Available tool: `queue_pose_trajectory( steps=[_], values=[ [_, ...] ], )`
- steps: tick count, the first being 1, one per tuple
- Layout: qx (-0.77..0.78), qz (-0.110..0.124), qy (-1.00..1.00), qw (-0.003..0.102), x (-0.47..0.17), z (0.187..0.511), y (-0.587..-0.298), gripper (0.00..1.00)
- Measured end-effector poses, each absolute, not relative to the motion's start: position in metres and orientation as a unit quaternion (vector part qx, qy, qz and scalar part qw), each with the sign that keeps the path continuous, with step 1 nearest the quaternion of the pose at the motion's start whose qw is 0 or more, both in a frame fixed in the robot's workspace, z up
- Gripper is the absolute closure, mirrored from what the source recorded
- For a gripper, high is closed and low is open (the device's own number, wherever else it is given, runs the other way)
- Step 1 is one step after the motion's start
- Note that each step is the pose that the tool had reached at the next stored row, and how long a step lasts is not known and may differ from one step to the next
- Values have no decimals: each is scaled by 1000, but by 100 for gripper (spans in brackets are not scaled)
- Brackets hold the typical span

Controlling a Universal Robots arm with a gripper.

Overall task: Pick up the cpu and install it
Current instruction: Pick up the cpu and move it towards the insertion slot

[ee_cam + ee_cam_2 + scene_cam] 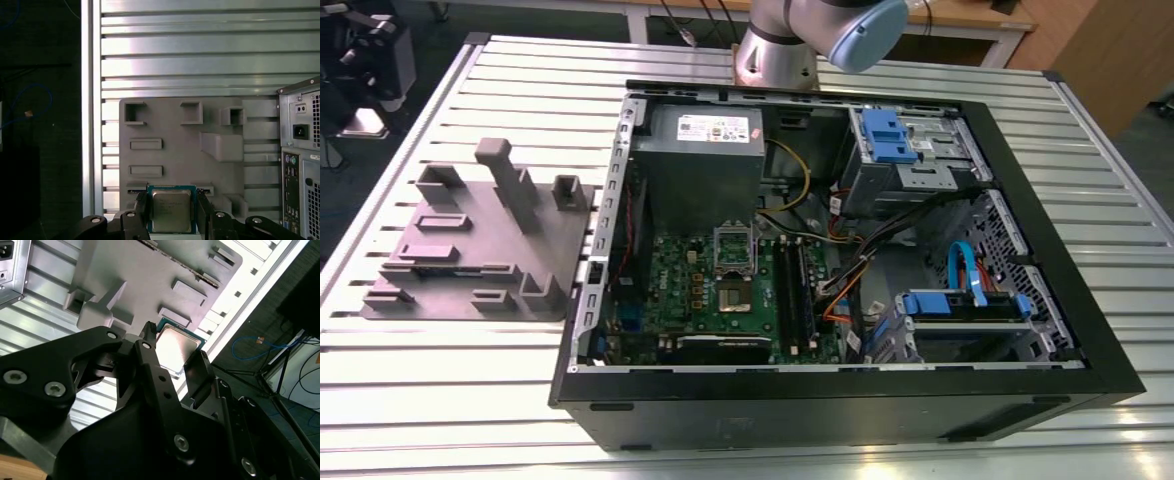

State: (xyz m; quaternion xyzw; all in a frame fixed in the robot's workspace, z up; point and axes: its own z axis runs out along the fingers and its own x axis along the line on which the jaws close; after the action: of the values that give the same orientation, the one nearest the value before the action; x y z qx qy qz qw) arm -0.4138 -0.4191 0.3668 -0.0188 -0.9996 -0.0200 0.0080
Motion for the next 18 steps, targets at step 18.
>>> queue_pose_trajectory(
  steps=[18],
  values=[
    [-19, -20, -1000, 8, -410, 367, -419, 53]
  ],
)
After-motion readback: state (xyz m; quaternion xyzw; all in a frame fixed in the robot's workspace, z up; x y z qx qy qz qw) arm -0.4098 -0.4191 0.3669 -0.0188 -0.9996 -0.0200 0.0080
